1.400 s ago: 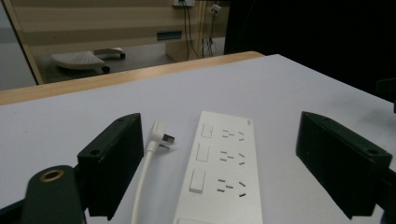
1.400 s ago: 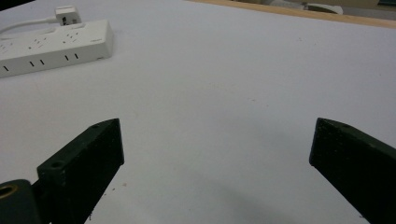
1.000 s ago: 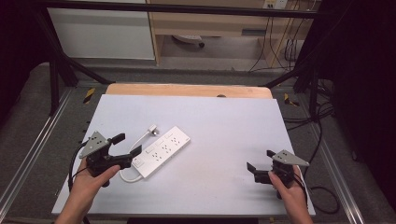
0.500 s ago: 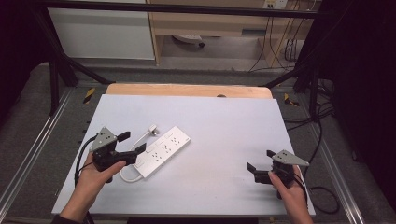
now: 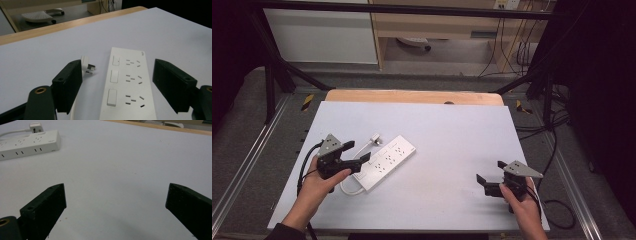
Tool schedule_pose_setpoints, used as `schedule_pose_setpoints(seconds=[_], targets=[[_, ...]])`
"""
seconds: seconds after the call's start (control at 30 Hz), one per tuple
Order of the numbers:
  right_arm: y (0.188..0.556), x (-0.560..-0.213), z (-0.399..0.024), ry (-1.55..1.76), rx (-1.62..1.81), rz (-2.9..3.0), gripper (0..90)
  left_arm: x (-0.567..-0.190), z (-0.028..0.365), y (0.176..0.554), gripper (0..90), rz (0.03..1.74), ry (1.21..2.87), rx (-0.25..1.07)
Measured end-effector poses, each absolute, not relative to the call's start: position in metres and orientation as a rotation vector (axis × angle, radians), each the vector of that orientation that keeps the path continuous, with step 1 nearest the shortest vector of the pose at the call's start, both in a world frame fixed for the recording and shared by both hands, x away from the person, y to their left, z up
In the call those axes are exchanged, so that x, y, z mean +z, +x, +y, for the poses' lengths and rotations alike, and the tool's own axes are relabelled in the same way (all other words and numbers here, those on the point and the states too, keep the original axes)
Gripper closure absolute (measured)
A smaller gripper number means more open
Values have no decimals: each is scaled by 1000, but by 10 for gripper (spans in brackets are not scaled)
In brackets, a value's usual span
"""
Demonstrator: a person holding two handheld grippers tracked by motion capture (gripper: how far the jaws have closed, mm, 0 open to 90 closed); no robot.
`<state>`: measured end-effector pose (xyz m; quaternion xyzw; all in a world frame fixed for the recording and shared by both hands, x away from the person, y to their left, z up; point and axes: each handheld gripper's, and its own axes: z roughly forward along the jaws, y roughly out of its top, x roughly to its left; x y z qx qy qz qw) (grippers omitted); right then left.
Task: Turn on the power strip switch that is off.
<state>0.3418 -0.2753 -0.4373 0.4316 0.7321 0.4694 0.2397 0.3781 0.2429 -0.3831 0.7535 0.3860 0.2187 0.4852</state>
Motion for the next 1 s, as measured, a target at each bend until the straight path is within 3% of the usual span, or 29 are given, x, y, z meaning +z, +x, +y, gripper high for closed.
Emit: schedule_pose_setpoints(seconds=[0.53,0.7,1.0], targets=[[342,-437,-275,1181,1287,2005,36,-394,236,387,258,976,1866,501],[342,-437,-275,1181,1287,2006,35,-397,233,389,316,974,1881,491],[342,-437,-275,1178,1286,2007,35,-402,231,392,331,986,1898,483]])
